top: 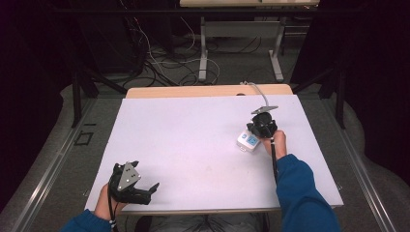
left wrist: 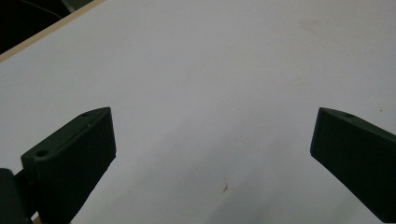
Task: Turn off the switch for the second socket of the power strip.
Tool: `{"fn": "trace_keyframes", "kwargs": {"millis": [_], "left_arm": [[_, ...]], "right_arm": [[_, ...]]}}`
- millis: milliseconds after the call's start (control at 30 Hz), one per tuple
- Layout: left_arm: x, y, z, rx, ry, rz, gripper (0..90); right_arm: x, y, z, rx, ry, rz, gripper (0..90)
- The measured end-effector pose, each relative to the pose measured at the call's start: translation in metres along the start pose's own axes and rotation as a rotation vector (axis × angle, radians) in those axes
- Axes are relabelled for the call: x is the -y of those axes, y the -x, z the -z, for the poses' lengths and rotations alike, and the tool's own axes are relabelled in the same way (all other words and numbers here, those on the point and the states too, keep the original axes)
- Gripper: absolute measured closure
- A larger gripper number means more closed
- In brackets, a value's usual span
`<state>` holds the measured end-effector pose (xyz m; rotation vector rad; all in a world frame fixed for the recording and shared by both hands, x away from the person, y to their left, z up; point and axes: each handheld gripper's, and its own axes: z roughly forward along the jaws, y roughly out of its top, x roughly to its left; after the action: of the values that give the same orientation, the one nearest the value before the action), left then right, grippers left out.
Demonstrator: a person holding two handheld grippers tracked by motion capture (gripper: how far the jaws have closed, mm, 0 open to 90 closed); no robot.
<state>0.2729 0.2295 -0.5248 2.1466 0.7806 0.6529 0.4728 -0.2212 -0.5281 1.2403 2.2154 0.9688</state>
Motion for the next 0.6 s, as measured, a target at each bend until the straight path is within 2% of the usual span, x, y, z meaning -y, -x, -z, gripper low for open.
{"fn": "trace_keyframes", "kwargs": {"millis": [100, 200, 267, 400, 600], "left_arm": [[0.0, 0.0, 0.0, -0.003, -0.001, -0.004, 0.1], [0.0, 0.0, 0.0, -0.001, 0.001, -0.003, 0.1], [0.0, -0.001, 0.001, -0.012, 0.001, -0.011, 0.1], [0.0, 0.0, 0.0, -0.001, 0.001, -0.001, 0.1], [0.0, -0.001, 0.001, -0.011, 0.003, -0.009, 0.1]], "right_arm": [[-0.001, 0.0, 0.004, 0.002, 0.018, 0.007, 89.3], [-0.002, -0.001, 0.006, -0.007, 0.021, 0.003, 82.1], [-0.003, -0.002, 0.008, -0.006, 0.027, 0.009, 75.1], [-0.005, -0.004, 0.014, -0.028, 0.043, 0.015, 60.5], [-0.005, -0.008, 0.023, -0.073, 0.034, 0.006, 35.1]]}}
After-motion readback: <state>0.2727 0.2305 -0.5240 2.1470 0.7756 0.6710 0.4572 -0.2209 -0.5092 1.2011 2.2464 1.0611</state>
